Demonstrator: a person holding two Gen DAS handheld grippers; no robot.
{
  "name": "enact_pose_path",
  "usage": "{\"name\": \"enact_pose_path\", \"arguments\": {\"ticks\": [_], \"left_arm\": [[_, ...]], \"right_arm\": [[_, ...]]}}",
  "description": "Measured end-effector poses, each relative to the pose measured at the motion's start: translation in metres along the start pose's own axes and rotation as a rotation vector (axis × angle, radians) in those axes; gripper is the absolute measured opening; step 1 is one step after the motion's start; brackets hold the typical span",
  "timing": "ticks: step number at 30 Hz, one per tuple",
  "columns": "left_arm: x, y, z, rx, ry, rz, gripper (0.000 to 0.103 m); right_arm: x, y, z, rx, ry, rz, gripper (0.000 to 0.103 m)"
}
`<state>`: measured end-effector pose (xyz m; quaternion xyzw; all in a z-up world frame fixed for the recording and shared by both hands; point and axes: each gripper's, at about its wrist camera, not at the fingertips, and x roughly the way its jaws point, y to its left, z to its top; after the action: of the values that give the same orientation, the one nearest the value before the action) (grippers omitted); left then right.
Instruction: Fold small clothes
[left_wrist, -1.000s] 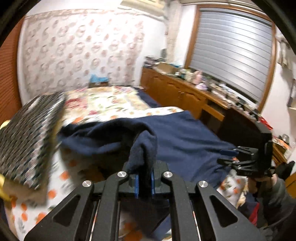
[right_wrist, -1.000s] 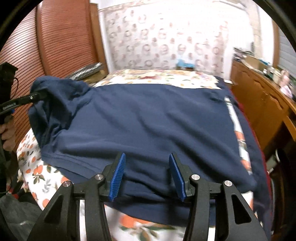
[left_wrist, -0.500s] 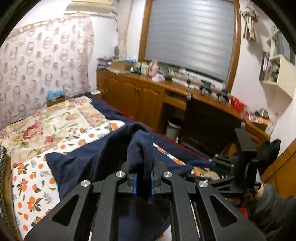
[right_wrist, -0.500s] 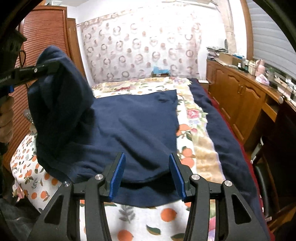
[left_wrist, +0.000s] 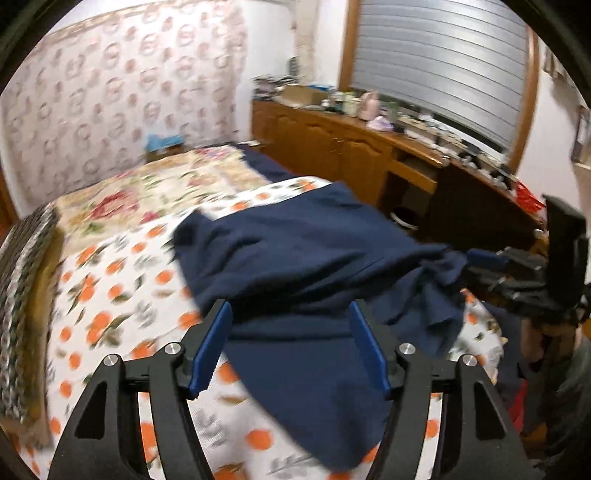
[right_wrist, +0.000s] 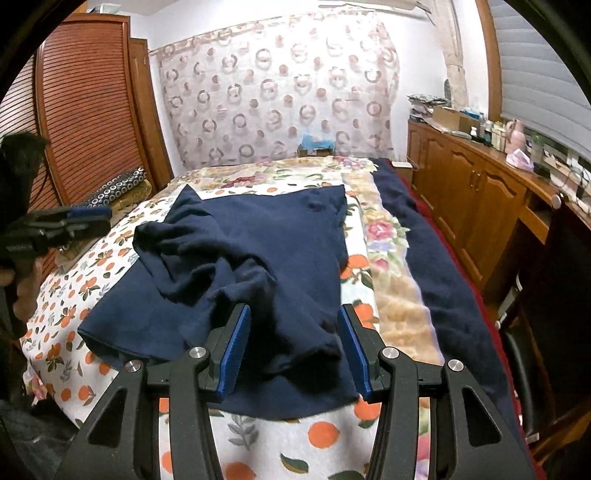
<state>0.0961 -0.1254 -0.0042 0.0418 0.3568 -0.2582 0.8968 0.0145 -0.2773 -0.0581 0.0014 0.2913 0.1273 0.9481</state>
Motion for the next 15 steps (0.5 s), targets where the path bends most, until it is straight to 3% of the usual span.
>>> {"name": "enact_pose_path", "arguments": {"ticks": [8, 15], "left_arm": [[-0.019, 0.044, -0.036, -0.106, -0.015, 0.093, 0.067], [-0.026, 0.06, -0.052, -0.129, -0.026, 0.139, 0.067]], "right_arm": [[0.002, 0.013, 0.019, -0.043, -0.033, 0.016, 0.051], [0.017, 0.035, 0.032, -0.118, -0.023, 0.066, 0.051]]}}
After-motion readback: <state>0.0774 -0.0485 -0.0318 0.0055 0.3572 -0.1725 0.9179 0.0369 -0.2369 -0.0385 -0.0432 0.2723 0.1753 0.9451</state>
